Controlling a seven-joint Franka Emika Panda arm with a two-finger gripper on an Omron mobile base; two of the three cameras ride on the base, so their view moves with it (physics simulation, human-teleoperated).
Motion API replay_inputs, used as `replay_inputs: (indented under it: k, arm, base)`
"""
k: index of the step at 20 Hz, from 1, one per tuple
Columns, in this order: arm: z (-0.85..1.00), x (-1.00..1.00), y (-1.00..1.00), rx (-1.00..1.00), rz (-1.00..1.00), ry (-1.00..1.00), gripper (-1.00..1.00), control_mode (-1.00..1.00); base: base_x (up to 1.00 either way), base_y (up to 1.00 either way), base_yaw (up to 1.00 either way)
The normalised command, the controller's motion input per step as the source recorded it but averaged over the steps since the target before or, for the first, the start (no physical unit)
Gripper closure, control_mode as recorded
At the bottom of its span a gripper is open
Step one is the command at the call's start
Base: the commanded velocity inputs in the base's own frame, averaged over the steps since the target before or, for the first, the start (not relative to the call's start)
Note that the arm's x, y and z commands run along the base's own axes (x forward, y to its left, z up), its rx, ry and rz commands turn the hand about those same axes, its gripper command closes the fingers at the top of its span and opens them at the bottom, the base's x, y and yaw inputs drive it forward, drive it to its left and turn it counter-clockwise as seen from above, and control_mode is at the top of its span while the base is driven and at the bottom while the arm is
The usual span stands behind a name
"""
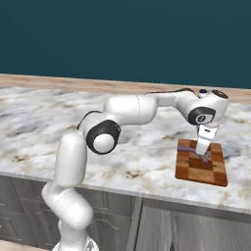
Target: Open the drawer on the right and place the cutting tools on the cutting board.
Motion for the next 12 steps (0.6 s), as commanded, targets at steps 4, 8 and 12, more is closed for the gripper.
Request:
replay_inputs:
  k: [4,8,12]
  arm:
    - [0.05,-1.0,0.45,-0.15,0.2,-0.18,-1.0,-1.0]
    - [0.03,-1.0,0.56,-0.19,0.22,-0.21,-1.0,-1.0]
    - [0.08,-1.0,0.54,-0.22,0.24,-0.19,-1.0,-1.0]
  base:
    - [0.0,0.0,0.0]
    - [0.0,0.0,0.0]
    - [0.0,0.0,0.0]
